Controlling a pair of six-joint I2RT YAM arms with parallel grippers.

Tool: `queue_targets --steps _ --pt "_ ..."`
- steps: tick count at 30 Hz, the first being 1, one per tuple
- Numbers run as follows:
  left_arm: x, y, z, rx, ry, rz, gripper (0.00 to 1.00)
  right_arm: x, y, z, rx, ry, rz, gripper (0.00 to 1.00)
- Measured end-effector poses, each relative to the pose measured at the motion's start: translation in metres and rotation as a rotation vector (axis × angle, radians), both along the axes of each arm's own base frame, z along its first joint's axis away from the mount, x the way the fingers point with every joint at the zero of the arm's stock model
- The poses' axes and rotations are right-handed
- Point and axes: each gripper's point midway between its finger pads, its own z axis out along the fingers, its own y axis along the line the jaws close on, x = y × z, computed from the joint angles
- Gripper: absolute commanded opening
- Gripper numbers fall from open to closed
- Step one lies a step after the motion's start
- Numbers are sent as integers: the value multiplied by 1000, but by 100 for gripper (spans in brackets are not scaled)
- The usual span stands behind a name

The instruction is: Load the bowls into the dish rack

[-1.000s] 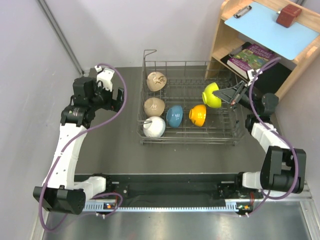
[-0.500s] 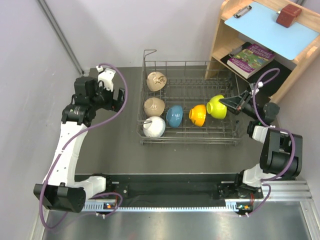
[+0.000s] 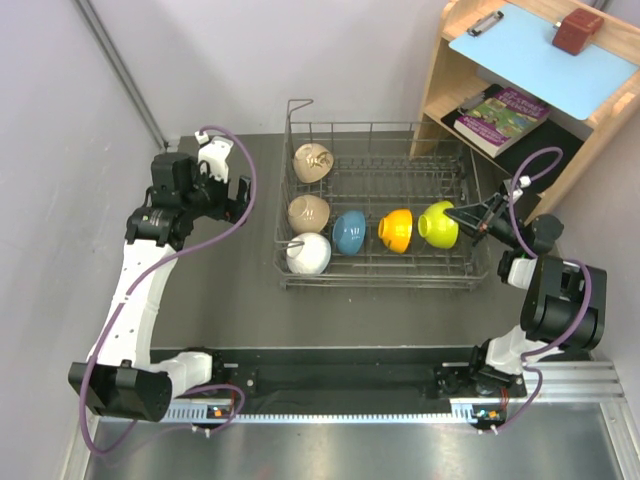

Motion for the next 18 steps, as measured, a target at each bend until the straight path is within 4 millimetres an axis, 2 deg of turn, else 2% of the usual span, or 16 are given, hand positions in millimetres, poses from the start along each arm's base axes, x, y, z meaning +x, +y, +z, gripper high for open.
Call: queue_targets --steps 6,7,8,13,18 --pt "0 0 0 0 -1 0 99 0 -2 -8 -16 -7 -10 1" --pt "0 0 1 -1 -1 0 99 0 -3 -9 -20 -11 -15 3" --pt "0 0 1 -1 -2 -1 99 0 -4 -10 -23 -14 -21 10" --pt "-2 0 3 -3 -10 -3 99 1 -10 -16 -71 -67 -51 12" --pt "-4 -2 6 -10 -15 -9 99 4 -12 -19 -155 -149 -78 34"
